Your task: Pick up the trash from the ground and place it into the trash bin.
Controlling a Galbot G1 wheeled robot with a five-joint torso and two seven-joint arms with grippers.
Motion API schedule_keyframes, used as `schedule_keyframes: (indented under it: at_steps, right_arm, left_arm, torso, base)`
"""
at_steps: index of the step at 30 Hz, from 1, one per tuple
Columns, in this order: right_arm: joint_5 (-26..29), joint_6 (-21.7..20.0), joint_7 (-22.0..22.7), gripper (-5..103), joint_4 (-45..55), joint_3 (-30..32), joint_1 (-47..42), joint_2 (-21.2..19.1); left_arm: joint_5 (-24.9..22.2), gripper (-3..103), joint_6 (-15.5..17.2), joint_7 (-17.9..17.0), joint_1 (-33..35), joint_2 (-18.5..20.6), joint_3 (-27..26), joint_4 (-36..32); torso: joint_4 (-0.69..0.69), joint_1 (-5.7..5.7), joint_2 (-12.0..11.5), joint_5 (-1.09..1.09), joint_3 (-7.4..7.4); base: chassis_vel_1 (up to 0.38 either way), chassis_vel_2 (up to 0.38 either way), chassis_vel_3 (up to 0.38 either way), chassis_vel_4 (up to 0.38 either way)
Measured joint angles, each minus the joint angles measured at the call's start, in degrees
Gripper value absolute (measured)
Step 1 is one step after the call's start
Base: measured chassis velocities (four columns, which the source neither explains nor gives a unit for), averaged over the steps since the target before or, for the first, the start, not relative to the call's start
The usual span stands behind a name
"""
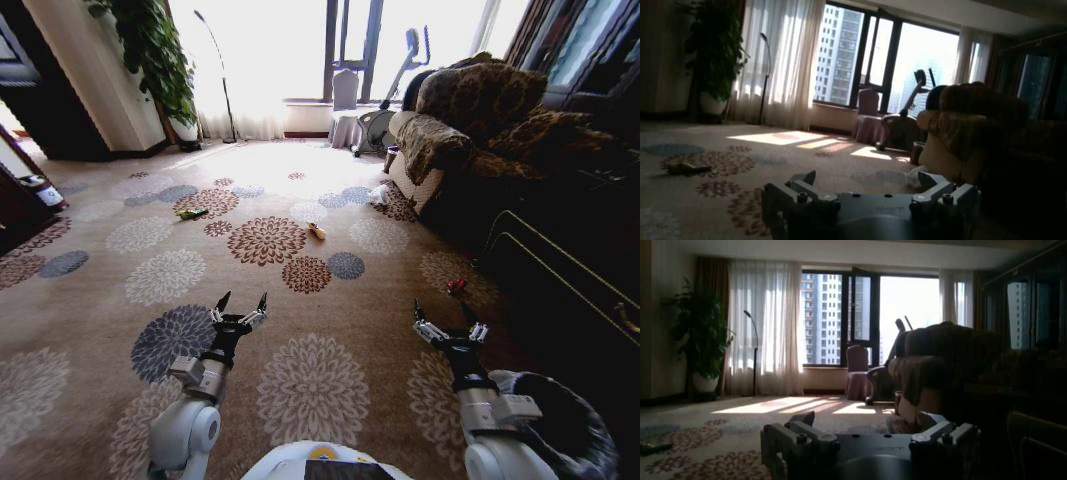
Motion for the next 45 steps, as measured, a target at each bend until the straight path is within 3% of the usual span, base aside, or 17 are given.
schedule_keyframes:
  at_steps: [16,35,45]
  right_arm:
    - [0.7,-0.6,0.2,100,-1.0,0.3,0.5,-1.6]
    - [1.4,-2.2,-2.2,100,-2.1,0.7,0.7,-2.3]
    - [1.4,-1.8,-2.4,100,-2.2,0.5,0.4,-1.9]
  left_arm:
    - [-0.1,100,0.0,0.0,0.3,0.0,-0.3,0.0]
    - [-0.3,100,0.0,0.1,0.0,-0.1,-0.4,1.0]
    - [-0.4,100,0.0,0.1,0.0,-0.1,-0.5,1.0]
  torso:
    - [0.0,-0.02,0.0,-0.01,-0.03]
    - [0.0,-0.01,0.0,-0.02,0.0]
    - [0.01,-0.01,0.0,-0.01,0.0]
  base:
    - [0.178,-0.279,-0.175,0.289]
    - [-0.031,-0.002,0.035,-0.002]
    - [-0.189,-0.205,0.202,0.177]
